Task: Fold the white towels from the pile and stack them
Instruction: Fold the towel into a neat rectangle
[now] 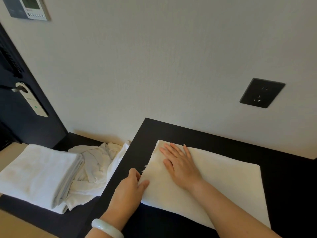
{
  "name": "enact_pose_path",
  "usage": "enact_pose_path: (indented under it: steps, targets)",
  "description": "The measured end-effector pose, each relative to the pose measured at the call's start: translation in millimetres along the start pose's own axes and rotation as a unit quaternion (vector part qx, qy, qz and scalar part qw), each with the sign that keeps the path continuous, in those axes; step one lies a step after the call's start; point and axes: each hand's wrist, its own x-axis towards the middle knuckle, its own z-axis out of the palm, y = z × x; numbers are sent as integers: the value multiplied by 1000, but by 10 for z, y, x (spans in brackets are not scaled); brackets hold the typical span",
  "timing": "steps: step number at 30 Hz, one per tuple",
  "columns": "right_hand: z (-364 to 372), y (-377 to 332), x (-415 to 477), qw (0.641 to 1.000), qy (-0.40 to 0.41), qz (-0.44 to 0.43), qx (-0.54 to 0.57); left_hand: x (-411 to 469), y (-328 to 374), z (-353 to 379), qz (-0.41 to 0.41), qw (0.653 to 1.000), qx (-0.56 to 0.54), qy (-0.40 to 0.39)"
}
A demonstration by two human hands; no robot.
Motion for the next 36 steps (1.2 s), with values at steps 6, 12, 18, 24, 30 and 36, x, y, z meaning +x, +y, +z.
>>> enact_pose_path:
  steps: [6,12,18,24,30,36]
  targets:
    - [-229,-144,-61,966,87,130,206,-164,380,261,284,913,215,199]
    - [-87,-28,-998,979,42,198,-17,56,554,642,316,888,335,-14]
    - [-130,604,-1699,935,40,334,-109,183,253,454,251,907,338,25]
    - [-369,675,-1602,909,70,397,-103,208,502,321,259,889,373,60]
    - [-370,406,-857,969,15,243,-39,338,1187,883,390,856,338,-28]
    - [-430,1130,-1196,928,21,371,-35,924,714,552,252,909,331,26]
